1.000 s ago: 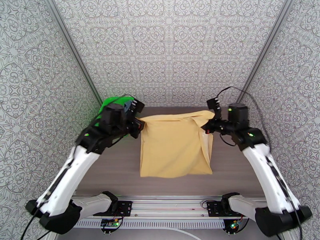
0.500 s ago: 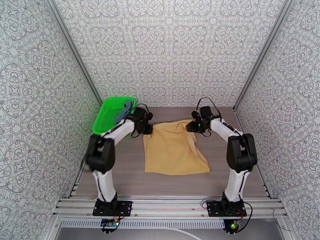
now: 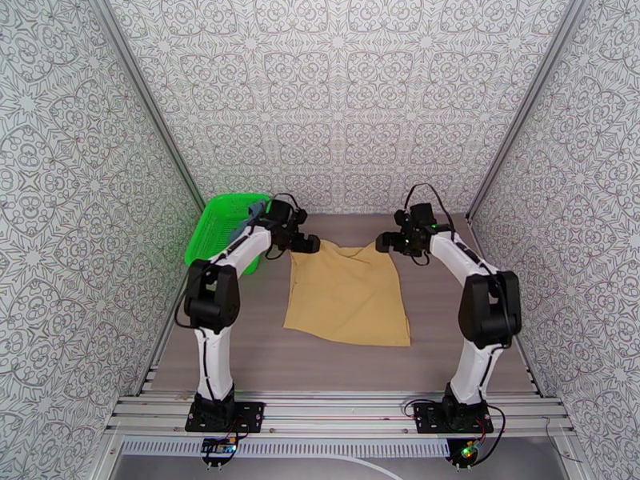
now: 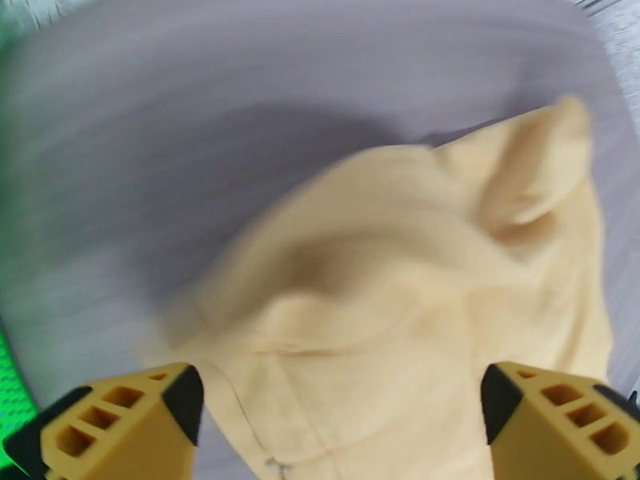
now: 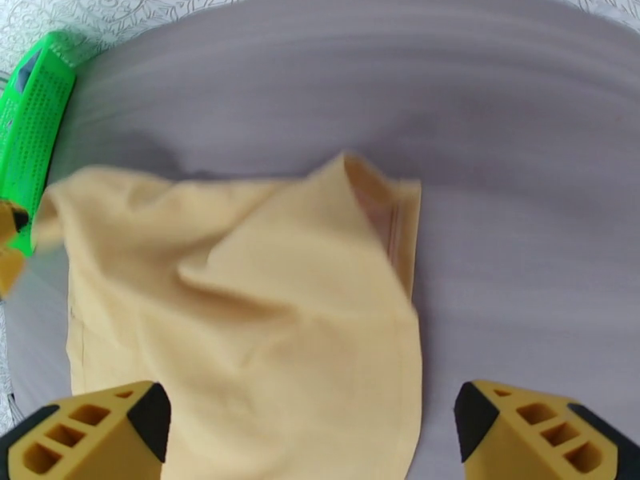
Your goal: Fold and stack the mixed laundry pile
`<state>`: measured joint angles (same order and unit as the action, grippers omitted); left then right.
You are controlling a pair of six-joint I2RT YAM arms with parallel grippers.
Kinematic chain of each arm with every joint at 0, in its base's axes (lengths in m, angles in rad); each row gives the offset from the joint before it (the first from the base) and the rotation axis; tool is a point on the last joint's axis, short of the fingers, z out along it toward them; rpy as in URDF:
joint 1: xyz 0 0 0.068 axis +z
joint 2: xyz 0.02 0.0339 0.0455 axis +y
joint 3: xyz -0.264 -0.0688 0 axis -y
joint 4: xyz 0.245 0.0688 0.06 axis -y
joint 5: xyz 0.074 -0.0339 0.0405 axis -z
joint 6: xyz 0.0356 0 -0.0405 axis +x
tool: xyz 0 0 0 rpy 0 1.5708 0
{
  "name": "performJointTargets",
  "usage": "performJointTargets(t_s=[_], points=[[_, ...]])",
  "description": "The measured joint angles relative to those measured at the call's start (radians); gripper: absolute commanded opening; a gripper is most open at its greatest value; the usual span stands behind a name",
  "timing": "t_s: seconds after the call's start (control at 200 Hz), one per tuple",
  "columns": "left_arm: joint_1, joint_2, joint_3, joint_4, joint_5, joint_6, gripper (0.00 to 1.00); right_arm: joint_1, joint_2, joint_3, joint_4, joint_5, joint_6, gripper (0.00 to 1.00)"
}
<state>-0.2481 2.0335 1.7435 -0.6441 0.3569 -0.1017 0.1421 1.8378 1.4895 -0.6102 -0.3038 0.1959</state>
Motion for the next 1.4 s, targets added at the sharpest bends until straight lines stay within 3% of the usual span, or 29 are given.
performJointTargets(t_s=[0.205,0.365,0.48,0.575,0.66,0.81,0.94,1.05,1.125,1.395], points=[[0.011,-0.275,-0.162,0.061,0.042,-0.012,1.0,0.014,-0.274,-0.2,0.028,-0.023,0.03,0.99],[-0.01,-0.613,-0.367,0.146,0.068,-0.071,0.99,0.099,-0.452,-0.322,0.031,-0.02,0.046,0.99],[0.0,-0.887,-0.61,0.22,0.104,-0.25,0.99,0.165,-0.551,-0.403,0.027,-0.016,0.06,0.99],[0.022,-0.992,-0.798,0.247,0.146,-0.404,0.99,0.189,-0.617,-0.459,0.018,-0.008,0.075,0.99],[-0.037,-1.048,-0.973,0.228,0.107,-0.549,0.99,0.198,-0.648,-0.484,0.01,0.005,0.082,0.99],[-0.247,-1.173,-1.154,0.09,-0.069,-0.792,0.99,0.206,-0.655,-0.503,0.004,0.009,0.082,0.99],[-0.287,-1.144,-1.217,0.094,-0.179,-0.914,0.94,0.216,-0.637,-0.506,0.013,0.009,0.082,0.98],[-0.293,-0.996,-1.223,0.12,-0.234,-0.971,0.75,0.228,-0.615,-0.506,0.024,0.008,0.082,0.98],[-0.293,-0.901,-1.214,0.137,-0.247,-0.991,0.69,0.229,-0.61,-0.507,0.027,0.008,0.08,0.98],[-0.287,-0.651,-1.094,0.164,-0.259,-1.059,0.66,0.23,-0.61,-0.508,0.039,0.008,0.076,0.98]])
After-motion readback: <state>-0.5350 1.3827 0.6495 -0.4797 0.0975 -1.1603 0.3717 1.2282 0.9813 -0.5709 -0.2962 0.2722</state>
